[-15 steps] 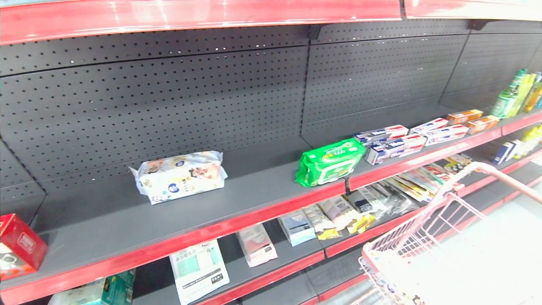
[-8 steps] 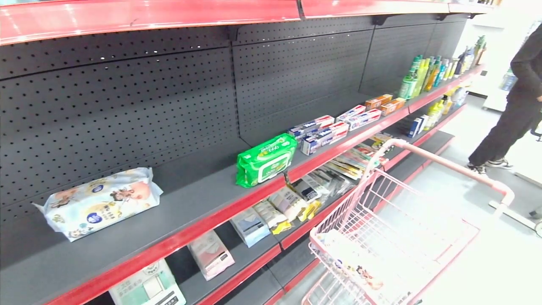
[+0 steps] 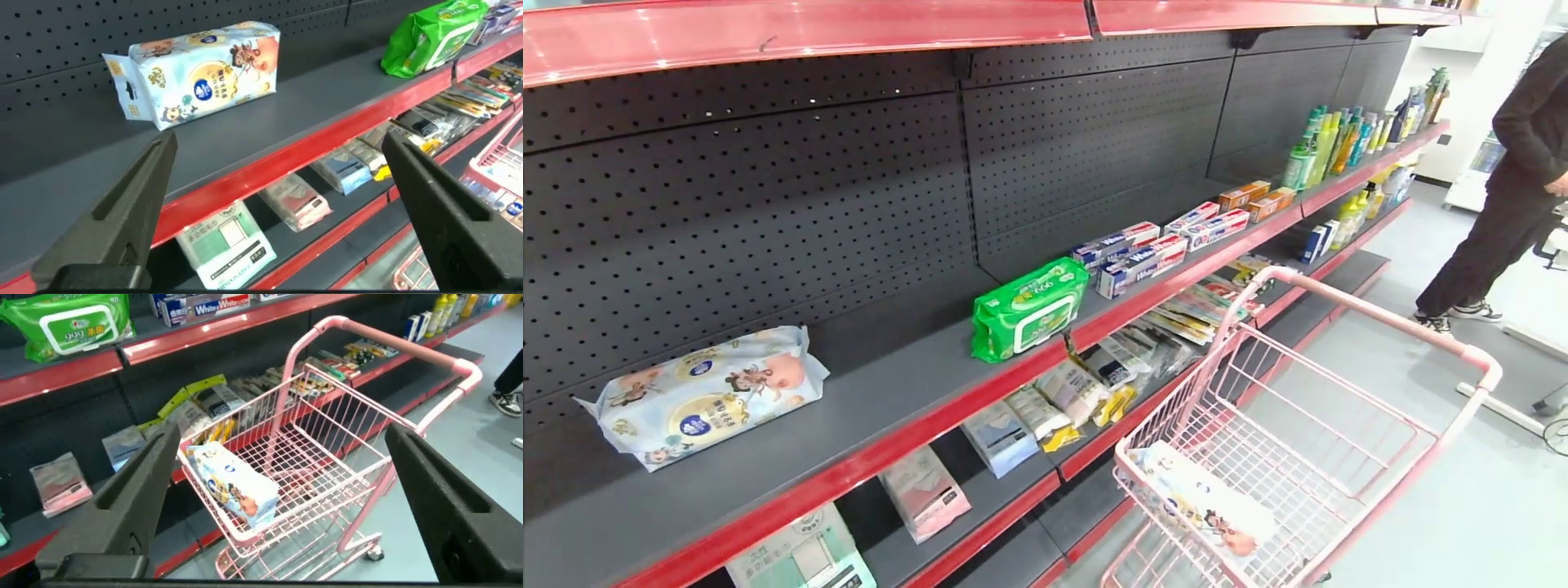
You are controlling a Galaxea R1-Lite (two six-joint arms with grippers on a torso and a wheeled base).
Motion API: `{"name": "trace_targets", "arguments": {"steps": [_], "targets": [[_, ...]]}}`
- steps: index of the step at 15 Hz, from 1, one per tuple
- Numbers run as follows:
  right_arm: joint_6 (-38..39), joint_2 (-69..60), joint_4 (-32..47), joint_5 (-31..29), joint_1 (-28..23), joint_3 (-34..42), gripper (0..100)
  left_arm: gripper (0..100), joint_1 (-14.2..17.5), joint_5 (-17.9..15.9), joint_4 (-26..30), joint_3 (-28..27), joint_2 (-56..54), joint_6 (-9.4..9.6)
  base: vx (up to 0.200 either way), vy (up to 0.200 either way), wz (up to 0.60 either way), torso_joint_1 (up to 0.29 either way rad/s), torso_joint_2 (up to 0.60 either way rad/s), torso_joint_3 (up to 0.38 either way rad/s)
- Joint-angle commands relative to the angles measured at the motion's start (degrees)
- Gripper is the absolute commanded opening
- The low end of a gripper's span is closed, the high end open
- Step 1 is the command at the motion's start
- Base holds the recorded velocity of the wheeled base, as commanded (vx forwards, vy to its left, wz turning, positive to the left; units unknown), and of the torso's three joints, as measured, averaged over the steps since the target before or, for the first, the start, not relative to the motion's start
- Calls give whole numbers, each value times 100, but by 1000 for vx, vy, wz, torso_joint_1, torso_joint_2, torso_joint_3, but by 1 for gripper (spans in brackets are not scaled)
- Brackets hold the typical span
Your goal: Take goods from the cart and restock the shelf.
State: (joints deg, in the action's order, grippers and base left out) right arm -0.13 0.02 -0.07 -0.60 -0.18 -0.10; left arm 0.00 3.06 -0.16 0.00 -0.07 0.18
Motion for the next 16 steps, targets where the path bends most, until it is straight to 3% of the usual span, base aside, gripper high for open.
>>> {"name": "trace_targets", "arguments": {"steps": [1,7,16], "targets": [[5,-2,-1,-2,1,1,100,100,0,2,-2,0,7,-1,0,0,-600,2,2,2],[-4,-2,-1,-2,1,1,100,100,0,2,-2,0,7,-1,0,0,-600,2,1,2],[-22,-2,-1,7,9,1,100,100,0,2,-2,0,7,-1,0,0,0,0,0,0]]}}
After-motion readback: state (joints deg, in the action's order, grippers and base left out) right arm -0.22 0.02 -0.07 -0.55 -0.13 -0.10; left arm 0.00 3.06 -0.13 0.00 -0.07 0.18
